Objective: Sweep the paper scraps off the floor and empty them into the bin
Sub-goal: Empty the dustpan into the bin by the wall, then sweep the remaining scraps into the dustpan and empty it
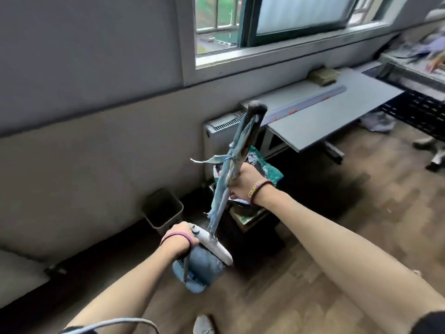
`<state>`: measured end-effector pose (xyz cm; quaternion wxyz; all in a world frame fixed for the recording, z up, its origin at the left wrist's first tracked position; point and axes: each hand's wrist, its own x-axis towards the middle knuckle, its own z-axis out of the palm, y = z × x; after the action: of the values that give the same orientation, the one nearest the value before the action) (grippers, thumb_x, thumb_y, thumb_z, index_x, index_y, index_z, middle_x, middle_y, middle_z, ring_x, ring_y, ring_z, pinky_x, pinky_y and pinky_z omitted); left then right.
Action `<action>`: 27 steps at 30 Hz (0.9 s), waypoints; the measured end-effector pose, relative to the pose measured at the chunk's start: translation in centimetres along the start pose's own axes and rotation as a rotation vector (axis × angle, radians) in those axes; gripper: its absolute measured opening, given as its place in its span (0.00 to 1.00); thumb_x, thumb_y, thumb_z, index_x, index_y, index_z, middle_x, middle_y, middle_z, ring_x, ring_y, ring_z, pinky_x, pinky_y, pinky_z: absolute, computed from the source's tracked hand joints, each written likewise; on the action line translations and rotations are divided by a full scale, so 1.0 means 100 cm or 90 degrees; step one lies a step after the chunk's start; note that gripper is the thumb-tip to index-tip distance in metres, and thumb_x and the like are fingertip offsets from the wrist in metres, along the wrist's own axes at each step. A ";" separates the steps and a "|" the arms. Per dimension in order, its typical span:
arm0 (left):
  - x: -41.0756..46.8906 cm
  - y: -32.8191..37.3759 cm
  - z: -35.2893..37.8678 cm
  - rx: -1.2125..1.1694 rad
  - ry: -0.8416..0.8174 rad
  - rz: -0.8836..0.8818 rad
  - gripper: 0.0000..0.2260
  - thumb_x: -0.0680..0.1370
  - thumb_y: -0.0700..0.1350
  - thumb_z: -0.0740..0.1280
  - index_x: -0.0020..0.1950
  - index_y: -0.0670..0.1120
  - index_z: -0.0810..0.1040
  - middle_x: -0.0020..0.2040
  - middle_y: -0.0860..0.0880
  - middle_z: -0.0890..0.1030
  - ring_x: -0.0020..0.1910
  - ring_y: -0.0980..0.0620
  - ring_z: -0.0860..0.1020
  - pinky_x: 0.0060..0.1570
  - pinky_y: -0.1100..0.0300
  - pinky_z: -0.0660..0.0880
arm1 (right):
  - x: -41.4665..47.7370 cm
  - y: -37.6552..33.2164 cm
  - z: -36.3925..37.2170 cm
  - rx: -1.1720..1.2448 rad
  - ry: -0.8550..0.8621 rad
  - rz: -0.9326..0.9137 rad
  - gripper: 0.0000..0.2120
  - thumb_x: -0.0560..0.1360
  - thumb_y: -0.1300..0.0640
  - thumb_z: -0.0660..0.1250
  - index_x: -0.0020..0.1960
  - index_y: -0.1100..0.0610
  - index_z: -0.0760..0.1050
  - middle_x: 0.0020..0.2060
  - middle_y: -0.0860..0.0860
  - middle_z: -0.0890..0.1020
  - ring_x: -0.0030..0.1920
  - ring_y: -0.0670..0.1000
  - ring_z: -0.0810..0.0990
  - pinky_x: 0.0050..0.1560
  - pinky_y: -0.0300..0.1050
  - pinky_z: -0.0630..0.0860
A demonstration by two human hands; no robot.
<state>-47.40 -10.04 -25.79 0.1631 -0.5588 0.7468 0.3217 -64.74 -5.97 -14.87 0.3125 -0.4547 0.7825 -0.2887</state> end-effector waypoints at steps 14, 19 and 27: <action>-0.123 0.188 0.187 0.182 -0.051 0.216 0.12 0.68 0.49 0.66 0.48 0.47 0.81 0.48 0.45 0.84 0.48 0.44 0.82 0.43 0.60 0.74 | -0.265 0.189 -0.147 0.153 0.215 0.212 0.17 0.75 0.65 0.56 0.28 0.56 0.65 0.27 0.49 0.73 0.27 0.46 0.73 0.26 0.35 0.73; -0.156 0.253 0.234 0.195 -0.035 0.287 0.12 0.70 0.48 0.66 0.50 0.47 0.81 0.51 0.45 0.83 0.51 0.43 0.82 0.44 0.59 0.73 | -0.321 0.259 -0.188 0.222 0.290 0.274 0.12 0.69 0.60 0.57 0.39 0.65 0.77 0.37 0.60 0.82 0.37 0.59 0.82 0.40 0.56 0.83; -0.161 0.361 0.268 0.188 -0.017 0.380 0.13 0.70 0.54 0.67 0.51 0.50 0.81 0.51 0.46 0.84 0.51 0.44 0.82 0.48 0.57 0.76 | -0.351 0.334 -0.265 0.259 0.420 0.270 0.17 0.72 0.64 0.66 0.33 0.45 0.82 0.36 0.56 0.81 0.36 0.53 0.79 0.41 0.54 0.81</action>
<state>-79.25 25.57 -25.15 0.1504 -0.2812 0.9140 0.2507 -88.66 43.79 -14.59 0.1812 -0.0966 0.8438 -0.4959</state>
